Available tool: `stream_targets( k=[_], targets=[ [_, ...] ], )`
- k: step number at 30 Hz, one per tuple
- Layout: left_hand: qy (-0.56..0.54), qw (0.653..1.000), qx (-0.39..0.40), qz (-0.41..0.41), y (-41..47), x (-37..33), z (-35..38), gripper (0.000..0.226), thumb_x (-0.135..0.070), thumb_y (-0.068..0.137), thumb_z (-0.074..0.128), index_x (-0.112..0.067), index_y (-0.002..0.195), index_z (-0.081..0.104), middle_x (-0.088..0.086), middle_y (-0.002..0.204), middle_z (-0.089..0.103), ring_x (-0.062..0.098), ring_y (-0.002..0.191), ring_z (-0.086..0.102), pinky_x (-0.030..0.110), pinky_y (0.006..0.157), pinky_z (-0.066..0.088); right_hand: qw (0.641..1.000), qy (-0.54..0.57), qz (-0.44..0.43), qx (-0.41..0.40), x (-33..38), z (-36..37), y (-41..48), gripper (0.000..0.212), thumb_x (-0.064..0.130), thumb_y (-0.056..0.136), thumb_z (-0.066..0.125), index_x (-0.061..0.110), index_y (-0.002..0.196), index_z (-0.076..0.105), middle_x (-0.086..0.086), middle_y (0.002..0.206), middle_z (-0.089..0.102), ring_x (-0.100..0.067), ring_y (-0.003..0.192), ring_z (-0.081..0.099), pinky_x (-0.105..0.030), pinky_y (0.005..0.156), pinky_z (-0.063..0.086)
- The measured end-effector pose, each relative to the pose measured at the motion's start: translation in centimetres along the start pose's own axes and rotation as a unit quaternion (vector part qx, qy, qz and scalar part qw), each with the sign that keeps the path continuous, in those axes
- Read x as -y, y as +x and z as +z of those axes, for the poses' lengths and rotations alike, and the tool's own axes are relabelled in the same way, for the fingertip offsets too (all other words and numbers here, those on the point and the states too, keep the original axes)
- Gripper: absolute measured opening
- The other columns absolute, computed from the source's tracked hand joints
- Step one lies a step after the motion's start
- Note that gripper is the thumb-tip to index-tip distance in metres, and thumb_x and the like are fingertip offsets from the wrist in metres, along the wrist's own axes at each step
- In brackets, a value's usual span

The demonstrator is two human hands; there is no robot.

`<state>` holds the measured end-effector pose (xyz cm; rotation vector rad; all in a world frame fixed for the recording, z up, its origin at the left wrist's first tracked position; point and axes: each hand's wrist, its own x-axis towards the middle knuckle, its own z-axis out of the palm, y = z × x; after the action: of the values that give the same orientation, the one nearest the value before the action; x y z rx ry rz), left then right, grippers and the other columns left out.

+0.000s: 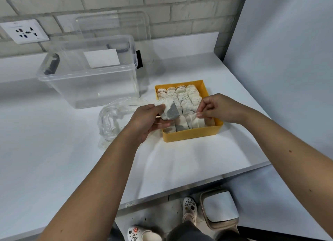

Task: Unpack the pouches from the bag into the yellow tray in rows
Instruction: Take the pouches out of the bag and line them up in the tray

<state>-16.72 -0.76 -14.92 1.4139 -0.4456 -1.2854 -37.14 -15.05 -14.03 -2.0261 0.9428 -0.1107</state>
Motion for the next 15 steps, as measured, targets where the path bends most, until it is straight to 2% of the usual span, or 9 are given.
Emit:
stream_targets(
  k=[2,5,8,12,15],
  targets=[
    [0.013,1.0,0.002,0.0,0.0,0.1,0.1,0.014,-0.012,0.098,0.059,0.0,0.102,0.066,0.015,0.094,0.075,0.028,0.073,0.074,0.03,0.063,0.062,1.0,-0.027,0.005,0.013,0.1,0.2,0.4,0.01,0.017,0.082,0.078,0.014,0.088,0.07,0.006,0.066,0.069,-0.001,0.059,0.061,-0.026,0.073,0.051],
    [0.027,1.0,0.006,0.0,0.0,0.2,0.1,0.012,-0.011,0.098,0.059,-0.002,0.098,0.066,0.013,0.09,0.075,0.028,0.072,0.074,0.031,0.066,0.062,0.999,-0.051,0.004,0.007,0.4,0.8,1.1,0.008,0.018,0.082,0.078,0.017,0.086,0.071,0.008,0.069,0.069,0.004,0.058,0.06,-0.02,0.068,0.049],
    [0.032,0.999,0.005,0.002,0.0,0.1,-0.1,0.011,-0.011,0.098,0.059,-0.002,0.098,0.066,0.014,0.092,0.075,0.029,0.076,0.074,0.033,0.069,0.063,0.998,-0.06,-0.004,-0.014,0.4,1.3,1.6,0.008,0.018,0.082,0.077,0.018,0.087,0.071,0.004,0.078,0.071,0.0,0.069,0.063,-0.017,0.068,0.046],
    [0.035,0.999,0.002,0.001,0.2,0.0,-0.1,0.011,-0.011,0.097,0.06,-0.001,0.098,0.066,0.016,0.095,0.075,0.031,0.078,0.074,0.033,0.07,0.063,0.99,-0.129,-0.023,-0.047,0.4,1.8,1.9,0.01,0.018,0.079,0.08,0.018,0.085,0.071,0.012,0.078,0.065,-0.001,0.072,0.059,-0.008,0.06,0.04],
    [0.037,0.999,0.004,-0.002,0.2,0.0,-0.1,0.011,-0.009,0.096,0.061,0.0,0.101,0.067,0.017,0.099,0.075,0.033,0.081,0.074,0.029,0.066,0.062,0.991,-0.131,-0.019,-0.034,0.3,2.0,1.9,0.017,0.019,0.074,0.084,0.018,0.085,0.072,0.006,0.079,0.068,-0.005,0.072,0.061,-0.012,0.063,0.045]
  ],
)
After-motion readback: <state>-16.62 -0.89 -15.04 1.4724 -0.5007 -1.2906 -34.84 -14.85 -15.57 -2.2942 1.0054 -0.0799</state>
